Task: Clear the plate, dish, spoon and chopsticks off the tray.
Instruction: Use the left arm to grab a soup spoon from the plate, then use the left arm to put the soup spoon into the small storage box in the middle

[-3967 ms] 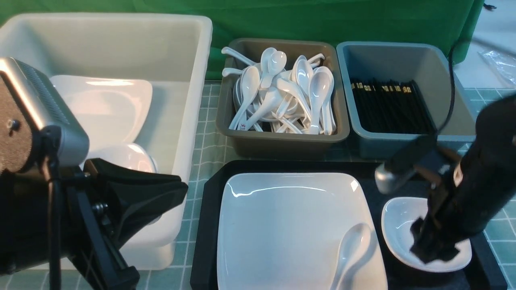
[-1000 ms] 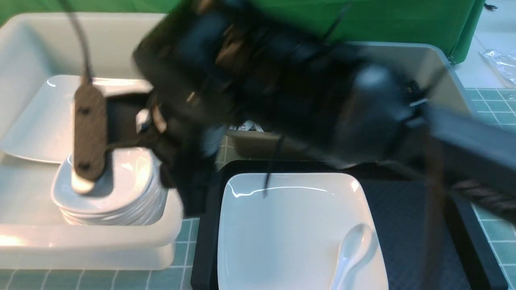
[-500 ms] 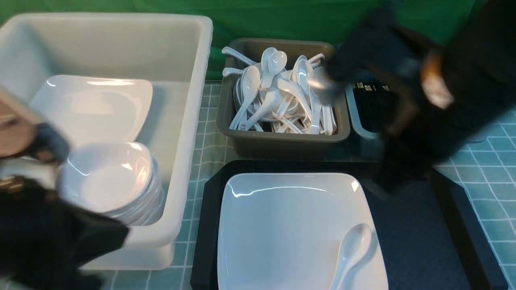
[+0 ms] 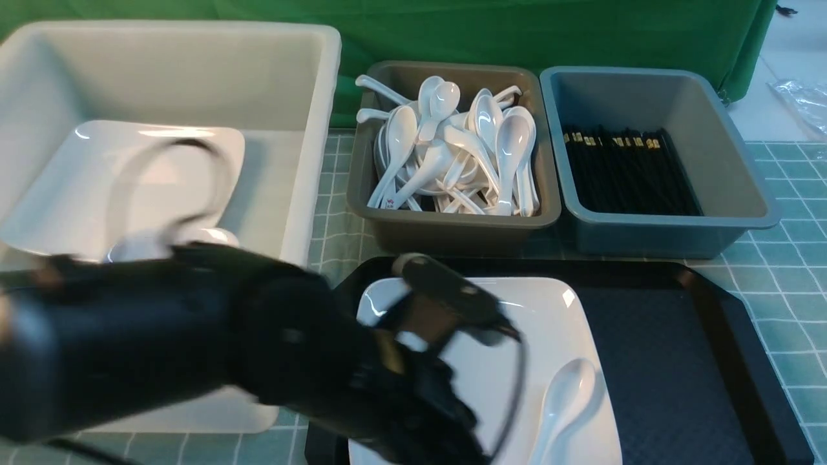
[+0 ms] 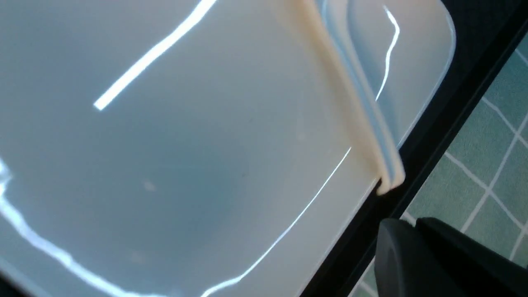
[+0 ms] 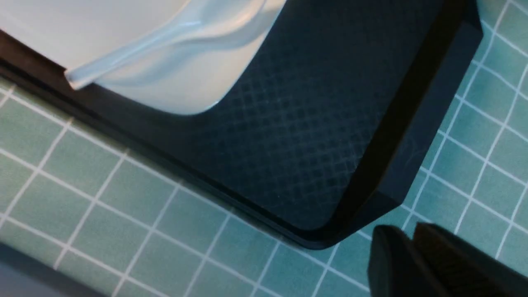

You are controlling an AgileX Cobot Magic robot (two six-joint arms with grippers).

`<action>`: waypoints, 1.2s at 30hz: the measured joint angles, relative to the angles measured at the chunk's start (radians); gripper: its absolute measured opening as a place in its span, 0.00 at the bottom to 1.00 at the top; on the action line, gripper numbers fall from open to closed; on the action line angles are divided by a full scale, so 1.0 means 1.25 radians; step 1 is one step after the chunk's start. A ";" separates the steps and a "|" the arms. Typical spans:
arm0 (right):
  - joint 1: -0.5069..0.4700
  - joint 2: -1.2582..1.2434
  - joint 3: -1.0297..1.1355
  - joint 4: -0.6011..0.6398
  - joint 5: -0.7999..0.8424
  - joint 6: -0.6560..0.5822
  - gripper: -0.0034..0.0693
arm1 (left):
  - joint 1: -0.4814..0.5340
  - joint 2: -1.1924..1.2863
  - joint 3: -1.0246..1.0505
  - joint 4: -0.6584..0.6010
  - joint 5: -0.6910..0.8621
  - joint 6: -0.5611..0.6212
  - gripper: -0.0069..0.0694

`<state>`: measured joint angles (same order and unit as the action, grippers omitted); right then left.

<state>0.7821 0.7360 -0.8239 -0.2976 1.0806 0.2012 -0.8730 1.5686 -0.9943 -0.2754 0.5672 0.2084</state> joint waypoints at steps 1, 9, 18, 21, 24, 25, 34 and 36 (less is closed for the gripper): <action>0.000 -0.021 0.002 0.000 0.000 0.000 0.20 | -0.016 0.033 -0.031 0.030 0.000 -0.028 0.14; 0.000 -0.121 0.002 0.003 -0.006 -0.001 0.22 | -0.036 0.232 -0.200 0.105 0.012 -0.089 0.43; 0.000 -0.134 0.002 0.012 0.002 -0.004 0.24 | -0.036 0.304 -0.222 0.152 0.011 -0.090 0.71; 0.000 -0.134 0.002 0.012 0.002 -0.009 0.24 | -0.036 0.305 -0.223 0.180 0.010 -0.090 0.66; 0.000 -0.134 0.002 0.012 0.002 -0.012 0.24 | -0.036 0.305 -0.224 0.198 0.012 -0.090 0.52; 0.000 -0.134 0.002 0.012 0.002 -0.013 0.24 | -0.036 0.305 -0.224 0.199 0.020 -0.092 0.44; -0.001 -0.134 0.002 0.012 0.002 -0.022 0.24 | -0.036 0.262 -0.268 0.250 0.114 -0.110 0.22; -0.001 -0.134 0.002 0.012 0.002 -0.022 0.24 | -0.025 0.222 -0.297 0.278 0.111 -0.128 0.22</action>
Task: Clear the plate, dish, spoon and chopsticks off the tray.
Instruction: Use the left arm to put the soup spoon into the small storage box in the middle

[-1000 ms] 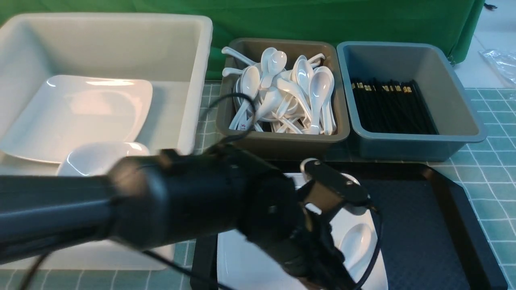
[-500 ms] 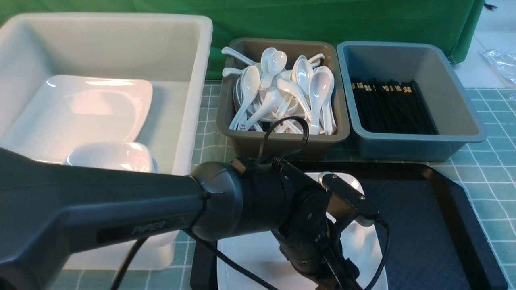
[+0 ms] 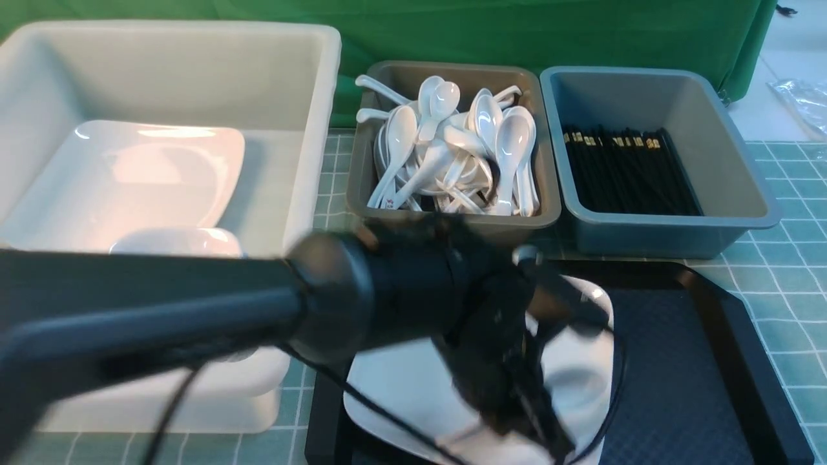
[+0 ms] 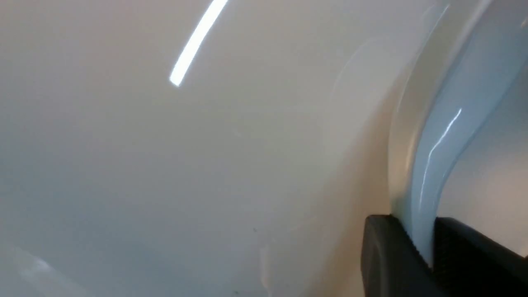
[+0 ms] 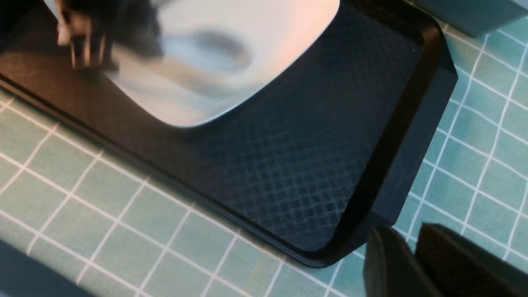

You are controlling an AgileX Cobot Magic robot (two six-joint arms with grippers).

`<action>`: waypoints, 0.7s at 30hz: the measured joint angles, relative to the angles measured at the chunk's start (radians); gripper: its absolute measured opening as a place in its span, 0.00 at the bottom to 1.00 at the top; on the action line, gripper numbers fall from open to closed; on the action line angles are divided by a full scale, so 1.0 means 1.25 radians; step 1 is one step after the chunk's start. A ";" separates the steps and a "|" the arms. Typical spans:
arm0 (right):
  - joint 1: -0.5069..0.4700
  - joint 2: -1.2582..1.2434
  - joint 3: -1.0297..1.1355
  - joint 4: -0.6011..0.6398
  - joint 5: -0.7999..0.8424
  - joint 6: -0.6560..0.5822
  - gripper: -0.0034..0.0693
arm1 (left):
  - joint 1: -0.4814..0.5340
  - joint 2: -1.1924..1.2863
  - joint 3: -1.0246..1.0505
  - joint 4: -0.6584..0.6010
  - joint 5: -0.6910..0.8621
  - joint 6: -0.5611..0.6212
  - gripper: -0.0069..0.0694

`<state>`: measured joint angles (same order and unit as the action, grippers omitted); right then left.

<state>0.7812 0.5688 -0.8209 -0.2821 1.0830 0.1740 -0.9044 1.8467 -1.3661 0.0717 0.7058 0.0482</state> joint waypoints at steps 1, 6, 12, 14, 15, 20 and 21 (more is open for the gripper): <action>0.000 0.000 0.000 0.000 -0.001 0.000 0.24 | 0.012 -0.018 -0.017 0.011 -0.008 -0.003 0.22; 0.000 0.000 0.000 0.000 -0.018 0.000 0.24 | 0.116 -0.036 -0.144 0.031 -0.075 -0.005 0.22; 0.000 0.000 0.000 -0.001 -0.030 0.014 0.24 | 0.244 0.054 -0.287 0.025 -0.171 0.009 0.22; 0.000 0.000 0.000 0.000 -0.030 0.037 0.24 | 0.290 0.117 -0.341 0.019 -0.209 0.025 0.23; 0.000 0.000 0.000 0.002 -0.030 0.040 0.24 | 0.302 0.141 -0.359 0.012 -0.217 0.025 0.25; 0.000 0.000 0.000 0.012 -0.028 0.043 0.25 | 0.350 0.213 -0.398 -0.006 -0.227 0.033 0.49; 0.000 0.000 0.000 0.013 -0.026 0.043 0.25 | 0.353 0.215 -0.398 -0.009 -0.220 0.033 0.54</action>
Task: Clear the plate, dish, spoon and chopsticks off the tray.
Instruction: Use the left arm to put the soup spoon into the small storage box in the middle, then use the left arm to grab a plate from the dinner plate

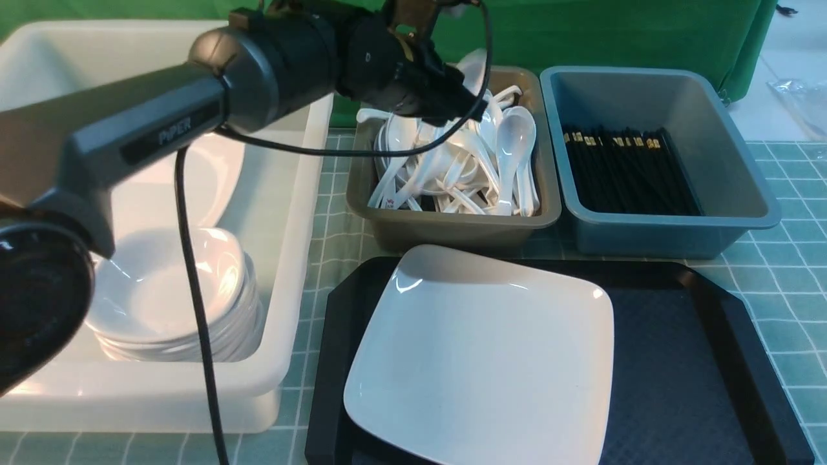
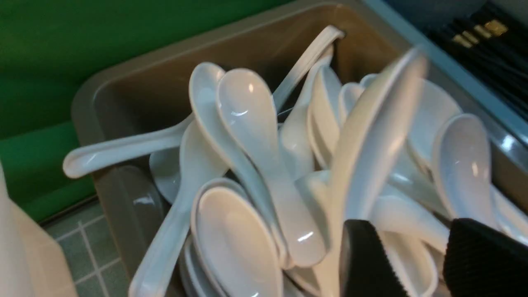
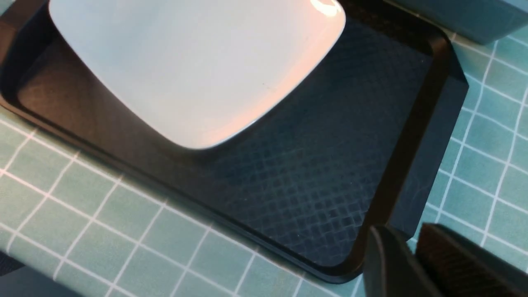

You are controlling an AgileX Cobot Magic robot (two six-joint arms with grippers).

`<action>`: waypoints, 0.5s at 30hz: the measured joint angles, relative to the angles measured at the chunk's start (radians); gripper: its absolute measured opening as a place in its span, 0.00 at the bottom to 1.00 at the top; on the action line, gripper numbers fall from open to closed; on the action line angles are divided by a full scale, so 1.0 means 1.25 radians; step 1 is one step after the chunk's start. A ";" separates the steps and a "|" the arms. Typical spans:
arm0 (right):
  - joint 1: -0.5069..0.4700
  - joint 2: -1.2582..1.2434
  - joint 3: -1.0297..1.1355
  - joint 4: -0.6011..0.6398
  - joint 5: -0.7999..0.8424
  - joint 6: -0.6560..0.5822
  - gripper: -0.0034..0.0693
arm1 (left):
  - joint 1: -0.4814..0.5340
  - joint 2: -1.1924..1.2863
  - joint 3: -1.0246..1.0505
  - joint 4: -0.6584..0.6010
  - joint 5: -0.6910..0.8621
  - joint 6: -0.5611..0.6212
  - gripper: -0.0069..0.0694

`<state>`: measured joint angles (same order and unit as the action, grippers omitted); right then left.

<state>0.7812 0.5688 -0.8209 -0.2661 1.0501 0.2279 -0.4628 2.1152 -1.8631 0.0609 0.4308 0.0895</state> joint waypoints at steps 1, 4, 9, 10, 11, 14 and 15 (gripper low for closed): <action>0.000 0.000 0.000 0.001 0.002 0.001 0.25 | 0.002 0.001 -0.002 -0.003 0.010 0.001 0.60; 0.000 0.000 0.000 0.002 0.003 0.001 0.25 | 0.002 -0.012 -0.003 -0.005 0.046 0.003 0.73; 0.000 0.000 0.000 0.002 0.004 -0.006 0.27 | -0.002 -0.095 -0.003 -0.033 0.187 0.007 0.72; 0.000 0.000 0.000 0.002 0.004 -0.006 0.27 | -0.002 -0.100 -0.003 -0.033 0.199 0.010 0.69; 0.000 0.000 0.000 0.002 0.004 -0.008 0.27 | -0.007 -0.147 0.016 -0.038 0.241 0.031 0.57; 0.000 0.000 0.000 0.002 0.004 -0.009 0.28 | -0.028 -0.225 0.077 -0.043 0.273 0.075 0.36; 0.000 0.000 0.000 0.002 0.004 -0.009 0.28 | -0.044 -0.271 0.128 -0.049 0.275 0.102 0.24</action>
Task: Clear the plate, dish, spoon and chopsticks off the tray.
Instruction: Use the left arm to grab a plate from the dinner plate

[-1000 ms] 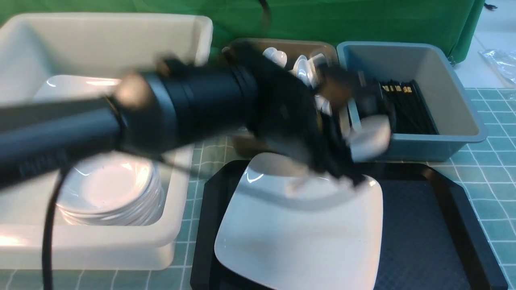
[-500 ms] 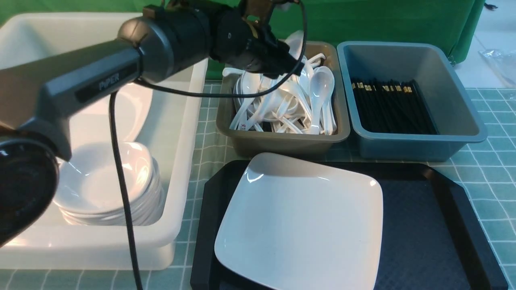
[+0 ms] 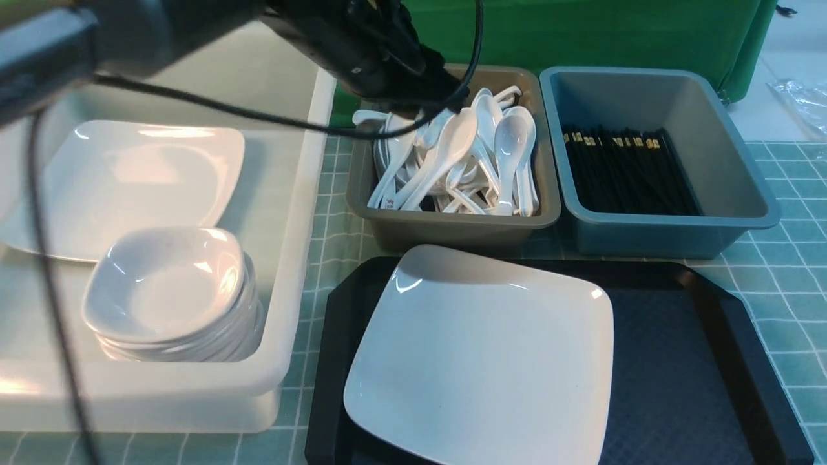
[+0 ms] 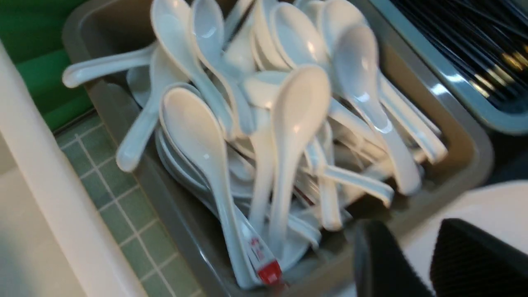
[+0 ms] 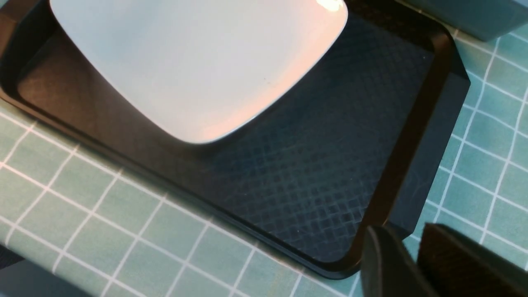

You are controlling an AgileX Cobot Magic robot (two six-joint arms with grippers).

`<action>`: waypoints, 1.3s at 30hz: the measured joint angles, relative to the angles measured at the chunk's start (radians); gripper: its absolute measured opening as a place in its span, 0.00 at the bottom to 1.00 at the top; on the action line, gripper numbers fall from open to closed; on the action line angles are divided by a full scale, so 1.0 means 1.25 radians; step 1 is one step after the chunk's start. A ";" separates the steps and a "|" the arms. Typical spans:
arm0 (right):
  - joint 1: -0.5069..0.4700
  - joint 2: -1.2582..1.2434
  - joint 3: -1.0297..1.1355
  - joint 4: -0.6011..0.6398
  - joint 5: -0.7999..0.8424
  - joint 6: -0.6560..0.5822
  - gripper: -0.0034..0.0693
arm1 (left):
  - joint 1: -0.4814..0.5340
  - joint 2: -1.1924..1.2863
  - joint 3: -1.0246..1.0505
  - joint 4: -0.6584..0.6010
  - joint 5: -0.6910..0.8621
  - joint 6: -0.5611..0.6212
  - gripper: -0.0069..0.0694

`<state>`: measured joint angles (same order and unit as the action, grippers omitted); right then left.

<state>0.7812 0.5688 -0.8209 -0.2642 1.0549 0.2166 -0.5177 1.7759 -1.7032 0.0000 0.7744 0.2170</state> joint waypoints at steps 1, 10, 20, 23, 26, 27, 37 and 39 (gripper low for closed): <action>0.000 0.000 0.000 0.000 0.000 -0.001 0.28 | -0.015 -0.040 0.051 0.000 -0.002 0.026 0.18; 0.000 0.000 0.000 0.000 0.000 -0.001 0.29 | -0.187 -0.272 0.551 -0.020 -0.075 0.318 0.12; 0.000 0.000 0.000 0.001 -0.001 -0.001 0.30 | -0.223 -0.266 0.690 -0.014 -0.228 0.505 0.57; 0.000 0.000 0.000 0.001 -0.001 -0.001 0.30 | -0.223 -0.235 0.690 0.000 -0.234 0.551 0.68; 0.000 0.000 0.000 0.001 0.000 -0.001 0.30 | -0.223 -0.202 0.691 0.027 -0.240 0.579 0.72; 0.000 0.000 0.000 0.001 0.000 -0.001 0.31 | -0.223 -0.189 0.691 0.044 -0.245 0.582 0.73; 0.000 0.000 0.000 0.044 0.038 -0.062 0.31 | -0.223 -0.077 0.691 0.274 -0.325 0.588 0.69; 0.000 0.000 0.000 0.055 0.044 -0.074 0.31 | -0.223 -0.069 0.691 0.318 -0.344 0.566 0.67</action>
<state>0.7812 0.5688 -0.8209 -0.1956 1.1093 0.1237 -0.7971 1.6892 -0.8395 0.3977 0.3445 0.9247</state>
